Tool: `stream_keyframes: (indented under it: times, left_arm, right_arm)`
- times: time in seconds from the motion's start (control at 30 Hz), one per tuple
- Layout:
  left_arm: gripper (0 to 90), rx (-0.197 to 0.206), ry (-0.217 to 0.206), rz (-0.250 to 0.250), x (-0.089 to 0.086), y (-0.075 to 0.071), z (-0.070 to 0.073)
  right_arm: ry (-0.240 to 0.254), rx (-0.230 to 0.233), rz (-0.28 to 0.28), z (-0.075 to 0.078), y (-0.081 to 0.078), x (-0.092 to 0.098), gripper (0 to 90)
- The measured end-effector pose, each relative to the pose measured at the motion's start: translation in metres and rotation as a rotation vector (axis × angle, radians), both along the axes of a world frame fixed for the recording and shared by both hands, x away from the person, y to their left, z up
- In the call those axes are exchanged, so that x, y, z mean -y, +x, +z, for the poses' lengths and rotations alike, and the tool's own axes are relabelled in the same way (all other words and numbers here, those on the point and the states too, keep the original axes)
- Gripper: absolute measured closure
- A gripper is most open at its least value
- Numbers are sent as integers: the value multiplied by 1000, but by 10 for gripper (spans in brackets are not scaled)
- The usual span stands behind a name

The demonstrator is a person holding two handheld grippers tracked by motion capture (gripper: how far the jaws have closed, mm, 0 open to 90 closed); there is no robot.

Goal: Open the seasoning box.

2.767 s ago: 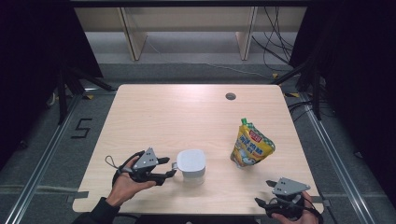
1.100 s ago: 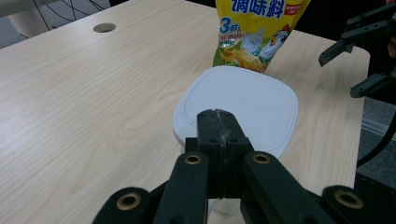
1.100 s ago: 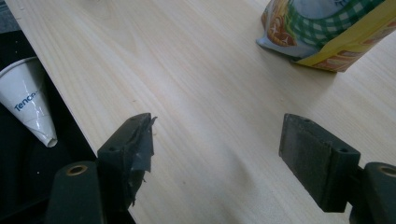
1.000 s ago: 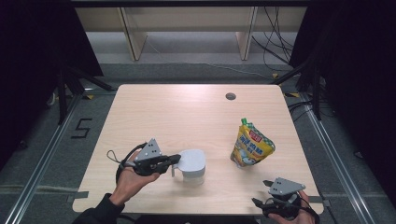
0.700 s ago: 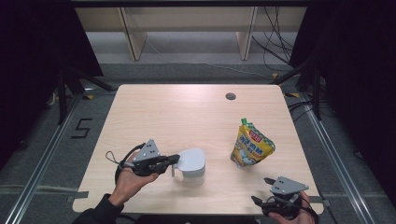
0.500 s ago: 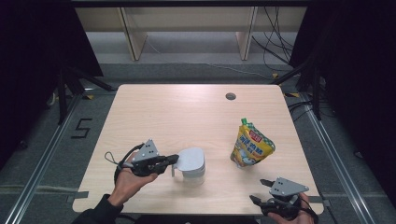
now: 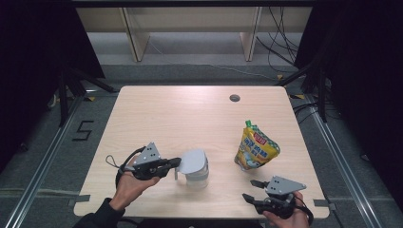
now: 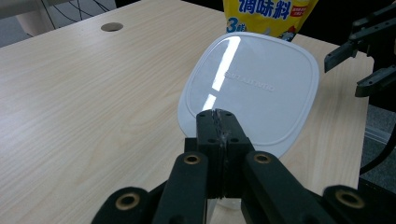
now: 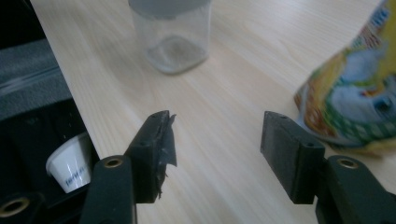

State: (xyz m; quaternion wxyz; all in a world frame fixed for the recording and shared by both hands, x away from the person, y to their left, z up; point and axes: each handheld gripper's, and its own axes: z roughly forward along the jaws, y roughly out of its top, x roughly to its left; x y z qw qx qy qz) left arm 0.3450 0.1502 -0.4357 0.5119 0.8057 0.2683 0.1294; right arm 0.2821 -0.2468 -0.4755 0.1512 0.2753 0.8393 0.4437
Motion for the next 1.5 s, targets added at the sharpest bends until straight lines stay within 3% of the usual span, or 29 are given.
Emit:
stream_keyframes:
  times: [0.07,0.13,0.3,0.43,0.63,0.93,0.97,1.17,1.27,1.5]
  left_arm:
    - [885,3,1,-6,0,0,0]
    - [885,3,0,-4,0,0,0]
    - [884,2,-4,-4,-1,0,-1]
    - [883,-5,-9,2,0,0,-1]
    - [883,4,-1,-12,-1,1,-1]
    - [882,8,-1,-10,-2,1,-1]
    - [881,-2,-17,0,-1,0,-2]
    - [880,2,2,0,-3,1,-2]
    - [877,-14,-9,15,-5,1,-5]
    - [860,-4,-6,11,-6,2,-5]
  right_arm:
    - [23,14,15,2,4,-9,450]
    - [42,41,54,7,8,-20,548]
    - [31,126,79,19,14,-45,708]
    - [47,136,95,23,20,-64,818]
    - [62,148,127,25,27,-81,898]
    - [71,156,125,29,41,-92,900]
    - [74,149,124,30,43,-94,900]
    - [81,161,129,32,47,-101,900]
    - [76,153,147,34,48,-104,900]
    - [87,170,154,37,48,-111,897]
